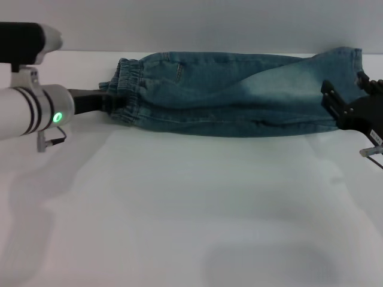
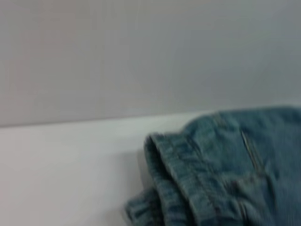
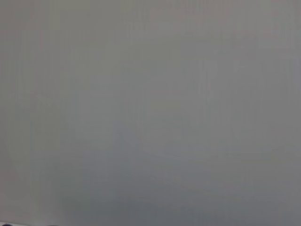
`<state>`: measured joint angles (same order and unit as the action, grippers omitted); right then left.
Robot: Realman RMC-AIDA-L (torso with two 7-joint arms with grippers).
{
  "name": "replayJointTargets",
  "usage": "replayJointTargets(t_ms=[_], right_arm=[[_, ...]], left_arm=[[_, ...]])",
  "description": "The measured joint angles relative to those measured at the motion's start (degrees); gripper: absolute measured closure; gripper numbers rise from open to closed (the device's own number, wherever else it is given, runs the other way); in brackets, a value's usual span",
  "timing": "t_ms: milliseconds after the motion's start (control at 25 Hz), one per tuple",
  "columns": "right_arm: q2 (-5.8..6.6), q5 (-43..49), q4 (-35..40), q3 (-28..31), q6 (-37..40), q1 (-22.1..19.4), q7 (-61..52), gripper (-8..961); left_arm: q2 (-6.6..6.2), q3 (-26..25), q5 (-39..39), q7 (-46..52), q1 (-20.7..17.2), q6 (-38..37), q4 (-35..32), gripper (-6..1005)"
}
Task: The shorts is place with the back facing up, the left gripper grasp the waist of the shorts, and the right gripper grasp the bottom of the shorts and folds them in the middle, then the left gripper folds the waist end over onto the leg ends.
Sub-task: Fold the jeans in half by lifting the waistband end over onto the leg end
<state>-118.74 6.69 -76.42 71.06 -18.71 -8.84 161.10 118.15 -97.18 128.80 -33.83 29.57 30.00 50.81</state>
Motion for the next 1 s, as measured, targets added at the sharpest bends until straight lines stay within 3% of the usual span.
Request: replayJointTargets(t_ms=[200, 320, 520, 1000], right_arm=[[0.11, 0.0, -0.8, 0.1, 0.0, -0.4, 0.0, 349], [0.22, 0.1, -1.4, 0.1, 0.0, -0.5, 0.0, 349], [0.21, 1.2, -1.7, 0.3, 1.2, -0.4, 0.0, 350], [0.19, 1.3, -1.6, 0.1, 2.4, -0.3, -0.1, 350]], left_arm=[[0.03, 1.0, -2.5, -0.9, -1.6, -2.2, -0.1, 306], [0.04, 2.4, -2.8, -1.2, -1.3, -1.9, -0.3, 510], [-0.13, 3.5, -2.8, -1.5, -1.1, -1.3, 0.6, 760], [-0.11, 3.2, -2.8, -0.9, -1.8, 1.2, 3.6, 596]])
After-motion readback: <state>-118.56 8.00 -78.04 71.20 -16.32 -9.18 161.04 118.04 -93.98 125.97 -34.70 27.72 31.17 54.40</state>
